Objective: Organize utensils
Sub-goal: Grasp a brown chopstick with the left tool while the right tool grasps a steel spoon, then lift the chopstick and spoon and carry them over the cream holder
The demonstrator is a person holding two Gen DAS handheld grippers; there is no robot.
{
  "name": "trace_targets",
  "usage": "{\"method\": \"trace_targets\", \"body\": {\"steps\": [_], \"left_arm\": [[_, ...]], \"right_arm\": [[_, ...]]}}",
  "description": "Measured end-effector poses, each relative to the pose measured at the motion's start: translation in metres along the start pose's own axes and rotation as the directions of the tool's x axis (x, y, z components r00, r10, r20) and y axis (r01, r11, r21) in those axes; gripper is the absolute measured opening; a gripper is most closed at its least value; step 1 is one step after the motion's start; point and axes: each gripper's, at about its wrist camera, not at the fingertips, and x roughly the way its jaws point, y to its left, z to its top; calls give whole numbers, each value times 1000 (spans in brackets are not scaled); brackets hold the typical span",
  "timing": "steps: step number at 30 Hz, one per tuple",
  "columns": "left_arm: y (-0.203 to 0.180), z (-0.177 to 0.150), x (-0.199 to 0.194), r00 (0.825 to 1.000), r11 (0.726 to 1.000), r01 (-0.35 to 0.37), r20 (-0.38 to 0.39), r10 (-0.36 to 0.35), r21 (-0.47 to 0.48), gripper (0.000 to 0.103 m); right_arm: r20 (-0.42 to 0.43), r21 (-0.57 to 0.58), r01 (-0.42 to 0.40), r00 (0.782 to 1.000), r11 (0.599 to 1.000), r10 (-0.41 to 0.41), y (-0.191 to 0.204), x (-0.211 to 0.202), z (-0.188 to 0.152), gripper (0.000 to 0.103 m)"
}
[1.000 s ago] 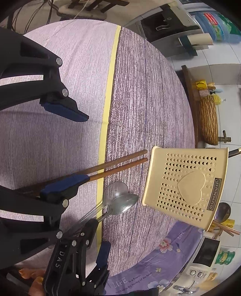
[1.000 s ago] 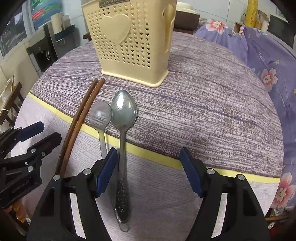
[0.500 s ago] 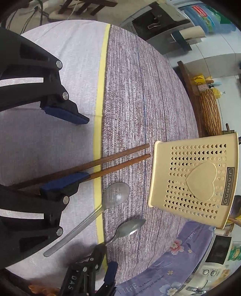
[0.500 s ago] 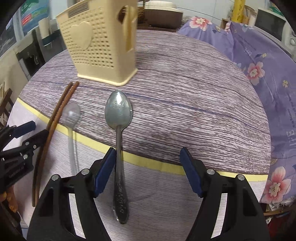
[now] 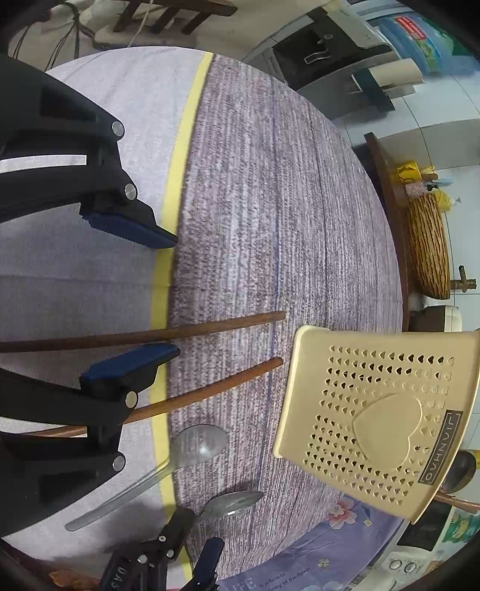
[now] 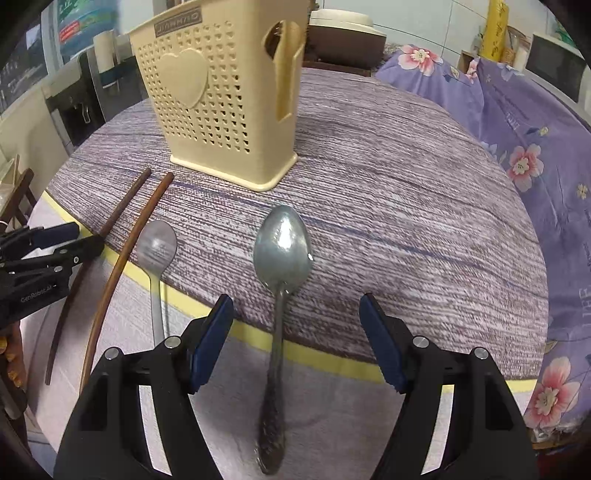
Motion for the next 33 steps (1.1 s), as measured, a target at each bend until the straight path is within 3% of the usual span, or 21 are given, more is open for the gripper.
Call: {"method": "trace_targets", "body": {"steps": [2,7,9,11,13,25,29,33], "left_arm": [[0,8,6,1000,1000,-1,-9,1,2,52],[-4,32,19,999,1000,0,-36,0,18,29],[-7,39,24,999,999,-3,-40,4,33,21],[-8,44,27,999,999,-3,-45,5,32,16],[-8,46,29,999,999,-10,-45,12,43,11],[-6,48,28,1000,1000,-13,-23,14,24,9],[0,52,3,999,1000,8,50,-8,0,9],[10,55,-45,986,999,43,165,-38,-30,9]], "right_arm": [[-14,-2,-2,1000,1000,1,5,7,7,71],[-32,47,2,999,999,0,6,20,23,68],[-25,53,1,1000,999,0,8,24,29,61],[-20,57,3,1000,998,-2,9,26,34,45],[-19,42,0,1000,999,1,11,27,38,38],[22,18,-23,1000,1000,23,11,18,37,38],[67,37,-72,995,997,69,6,-3,39,38],[123,69,-125,986,990,116,-4,-35,43,38]]}}
